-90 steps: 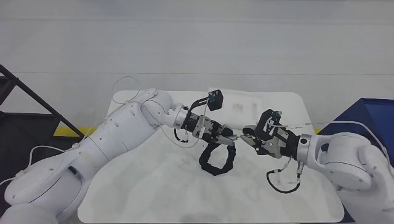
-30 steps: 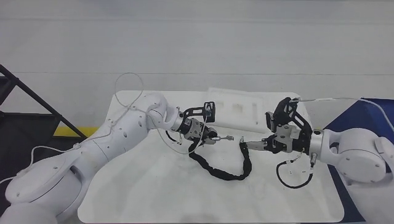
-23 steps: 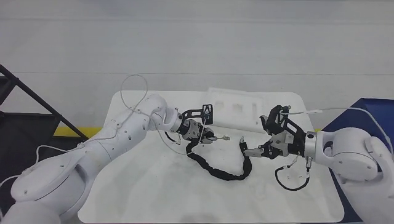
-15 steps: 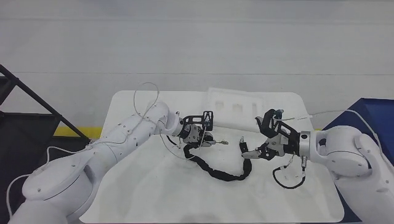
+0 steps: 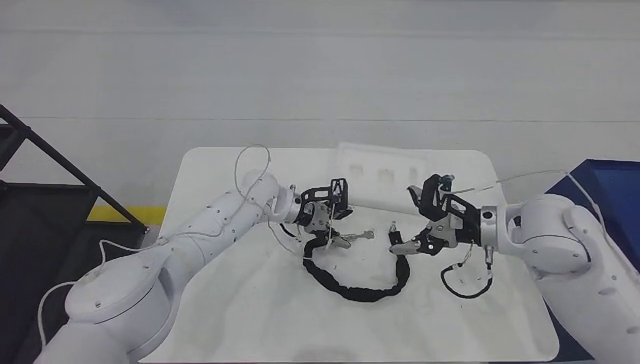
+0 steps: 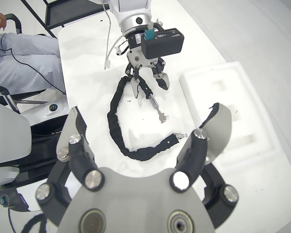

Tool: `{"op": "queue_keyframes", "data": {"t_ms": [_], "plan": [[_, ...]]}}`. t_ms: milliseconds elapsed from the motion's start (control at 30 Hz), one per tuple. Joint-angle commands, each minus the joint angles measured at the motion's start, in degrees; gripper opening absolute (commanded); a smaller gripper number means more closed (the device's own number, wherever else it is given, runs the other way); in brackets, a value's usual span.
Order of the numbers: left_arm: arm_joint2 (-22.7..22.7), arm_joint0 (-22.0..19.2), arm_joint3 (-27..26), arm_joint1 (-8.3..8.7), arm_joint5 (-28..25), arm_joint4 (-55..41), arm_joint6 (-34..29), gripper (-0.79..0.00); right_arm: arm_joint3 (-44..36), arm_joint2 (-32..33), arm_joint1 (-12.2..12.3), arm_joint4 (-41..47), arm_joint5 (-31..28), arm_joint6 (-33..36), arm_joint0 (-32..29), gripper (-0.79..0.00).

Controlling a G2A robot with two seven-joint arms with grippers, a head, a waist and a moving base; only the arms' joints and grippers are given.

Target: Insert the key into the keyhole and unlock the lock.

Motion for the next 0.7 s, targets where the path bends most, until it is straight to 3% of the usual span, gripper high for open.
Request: {"op": "queue_keyframes", "data": {"t_ms": [0,267,400,667], "plan": [[0.0,-1.0,0.5,0.52,0.0,1.4,4.6,0.0,2.3,-1.2,-0.3,0.2,-0.5,-0.8,2.0,0.0],[0.0,-5.7,-1.6,4.49,0.0,8.7,25.1,0.0,12.6,-7.2,-2.3,3.4,-3.5,-3.3,12.2,0.0],[0.0,-7.9,-2.1,6.26,0.0,14.8,31.8,0.0,17.4,-9.9,-3.2,5.6,-6.3,-2.6,18.1,0.0],[0.0,-12.1,-3.8,9.13,0.0,10.8,32.2,0.0,24.5,-12.5,-4.5,7.6,-10.0,-2.2,27.5,0.0]]}}
